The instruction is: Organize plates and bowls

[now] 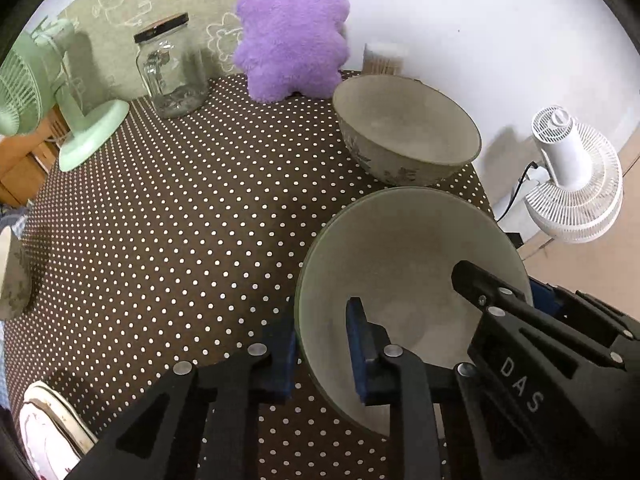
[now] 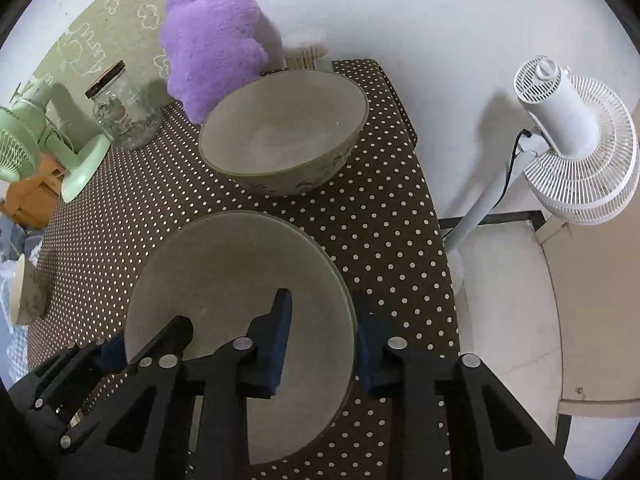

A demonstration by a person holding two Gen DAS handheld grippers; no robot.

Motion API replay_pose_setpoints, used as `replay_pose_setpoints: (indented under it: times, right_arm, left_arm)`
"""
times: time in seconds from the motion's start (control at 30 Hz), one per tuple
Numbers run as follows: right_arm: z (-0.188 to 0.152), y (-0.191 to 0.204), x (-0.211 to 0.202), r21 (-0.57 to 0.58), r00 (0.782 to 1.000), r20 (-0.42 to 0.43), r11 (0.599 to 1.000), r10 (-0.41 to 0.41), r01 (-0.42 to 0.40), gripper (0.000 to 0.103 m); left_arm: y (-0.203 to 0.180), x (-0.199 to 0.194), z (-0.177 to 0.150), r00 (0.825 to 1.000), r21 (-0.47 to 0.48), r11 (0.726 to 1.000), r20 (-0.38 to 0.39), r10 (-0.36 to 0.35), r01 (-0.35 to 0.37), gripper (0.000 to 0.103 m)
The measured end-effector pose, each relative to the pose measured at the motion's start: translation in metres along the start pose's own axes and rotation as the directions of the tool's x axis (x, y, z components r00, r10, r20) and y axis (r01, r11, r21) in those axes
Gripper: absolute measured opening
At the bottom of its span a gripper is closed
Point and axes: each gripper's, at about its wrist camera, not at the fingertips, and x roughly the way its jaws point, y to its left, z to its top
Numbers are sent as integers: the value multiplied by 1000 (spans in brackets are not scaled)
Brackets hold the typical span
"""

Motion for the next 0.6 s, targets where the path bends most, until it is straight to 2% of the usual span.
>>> replay_pose_setpoints:
  times: [0.23, 0.6]
  right_arm:
    - [-4, 0, -5, -13, 1000, -6, 1000, -7, 7, 29]
    - [-21, 8, -31, -46, 1000, 0, 999, -11, 11, 29]
  left_arm:
    - [2, -2, -4, 1000, -7, 1000, -4, -1, 1, 20]
    - [13, -35, -24, 1000, -21, 1000, 10, -8, 8, 20]
